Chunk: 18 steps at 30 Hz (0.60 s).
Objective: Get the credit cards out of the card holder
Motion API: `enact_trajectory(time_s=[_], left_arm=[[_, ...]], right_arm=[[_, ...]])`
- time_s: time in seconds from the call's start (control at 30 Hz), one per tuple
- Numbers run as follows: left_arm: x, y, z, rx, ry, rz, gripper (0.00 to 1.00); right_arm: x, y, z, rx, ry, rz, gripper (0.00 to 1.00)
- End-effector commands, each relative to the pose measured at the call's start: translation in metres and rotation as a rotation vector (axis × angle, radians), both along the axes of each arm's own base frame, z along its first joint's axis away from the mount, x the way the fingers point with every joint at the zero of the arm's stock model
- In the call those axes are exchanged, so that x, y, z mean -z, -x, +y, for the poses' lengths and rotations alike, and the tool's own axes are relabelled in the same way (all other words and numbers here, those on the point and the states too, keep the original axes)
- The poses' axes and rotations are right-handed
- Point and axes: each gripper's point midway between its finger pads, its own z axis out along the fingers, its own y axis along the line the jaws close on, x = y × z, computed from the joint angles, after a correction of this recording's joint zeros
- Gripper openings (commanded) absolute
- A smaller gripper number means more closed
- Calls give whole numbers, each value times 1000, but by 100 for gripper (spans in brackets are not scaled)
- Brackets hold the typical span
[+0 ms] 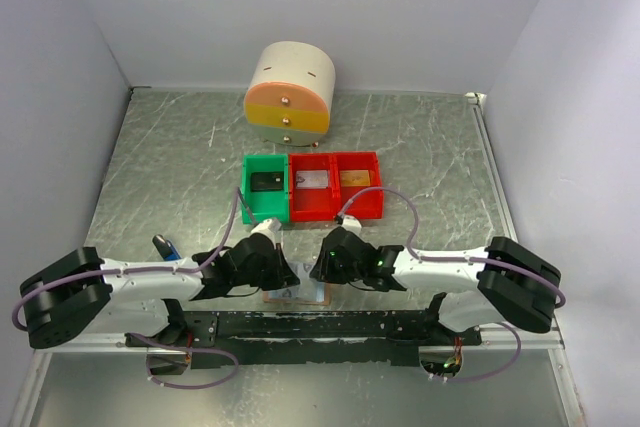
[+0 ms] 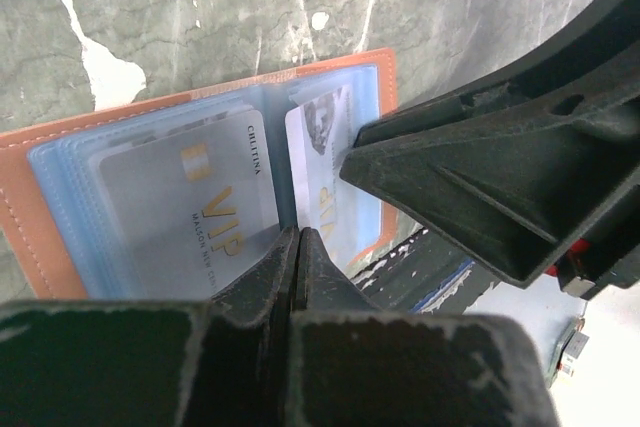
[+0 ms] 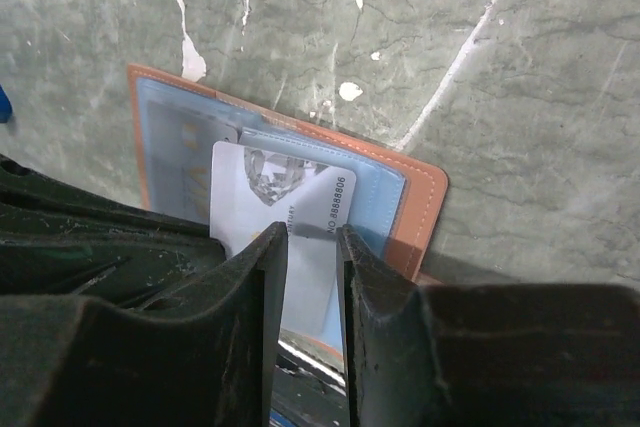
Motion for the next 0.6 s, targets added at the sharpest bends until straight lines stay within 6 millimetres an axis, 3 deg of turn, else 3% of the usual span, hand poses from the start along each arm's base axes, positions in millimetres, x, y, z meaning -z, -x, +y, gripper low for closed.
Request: enact_trajectory(time_s=[0.0, 0.27, 0.4, 0.57], left_arm=[[-16, -2, -4, 19, 25, -46, 9], [-24, 2, -12, 47, 113, -60, 22], [-22, 2, -15, 37, 128, -43, 15], [-14, 0, -3, -19, 84, -20, 8]], right_arm=[[36, 13, -32, 35, 115, 59, 28], [42, 16, -38, 41, 117, 66, 28], [41, 15, -39, 45, 114, 61, 28], [42, 14, -46, 60, 136, 55, 28]])
